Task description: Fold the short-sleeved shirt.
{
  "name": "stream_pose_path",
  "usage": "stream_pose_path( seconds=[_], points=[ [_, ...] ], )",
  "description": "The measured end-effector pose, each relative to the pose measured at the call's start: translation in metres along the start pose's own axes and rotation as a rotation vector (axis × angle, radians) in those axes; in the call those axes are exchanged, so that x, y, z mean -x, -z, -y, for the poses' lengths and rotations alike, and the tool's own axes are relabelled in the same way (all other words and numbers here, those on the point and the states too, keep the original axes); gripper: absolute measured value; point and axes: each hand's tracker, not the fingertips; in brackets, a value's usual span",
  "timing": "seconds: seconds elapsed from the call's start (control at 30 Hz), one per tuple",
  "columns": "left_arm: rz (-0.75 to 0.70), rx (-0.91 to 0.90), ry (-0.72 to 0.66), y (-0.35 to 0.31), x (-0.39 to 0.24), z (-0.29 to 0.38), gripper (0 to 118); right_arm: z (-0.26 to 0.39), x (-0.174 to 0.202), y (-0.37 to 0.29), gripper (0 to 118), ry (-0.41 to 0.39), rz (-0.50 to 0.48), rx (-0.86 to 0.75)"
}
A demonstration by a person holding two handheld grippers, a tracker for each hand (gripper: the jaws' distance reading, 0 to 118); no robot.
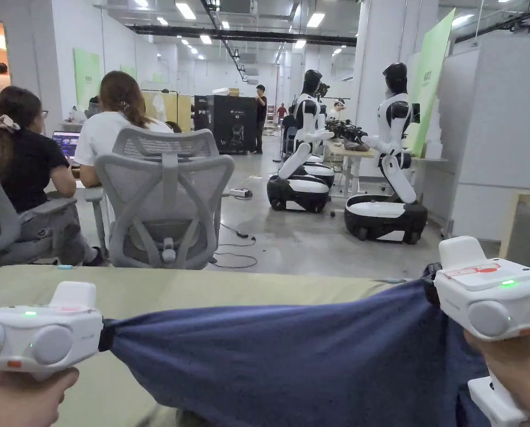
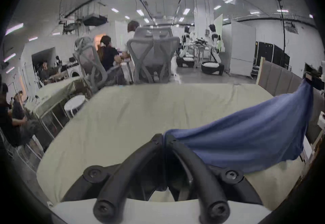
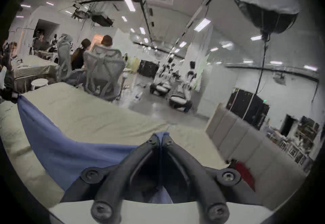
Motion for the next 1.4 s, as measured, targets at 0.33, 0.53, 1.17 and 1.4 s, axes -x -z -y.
stream_pose_path(
  seconds=[0.33,0.53,1.17,1.4],
  points=[
    [-0.104,-0.205,0.062,0.006,-0.027,-0.148,0,-0.103,-0.050,0.005,2,0.126,0.053,-0.157],
    [-0.108,-0.285,0.034,0.007,-0.015,-0.211,0,-0.160,-0.067,0.022,2,0.143,0.072,-0.242],
    [-0.074,-0.172,0.038,0.019,-0.013,-0.081,0,-0.063,-0.034,0.020,2,0.094,0.008,-0.108],
    [-0.005,-0.084,0.100,-0.061,-0.013,0.000,0,0.014,-0.023,-0.077,2,0.035,-0.035,-0.034]
  ],
)
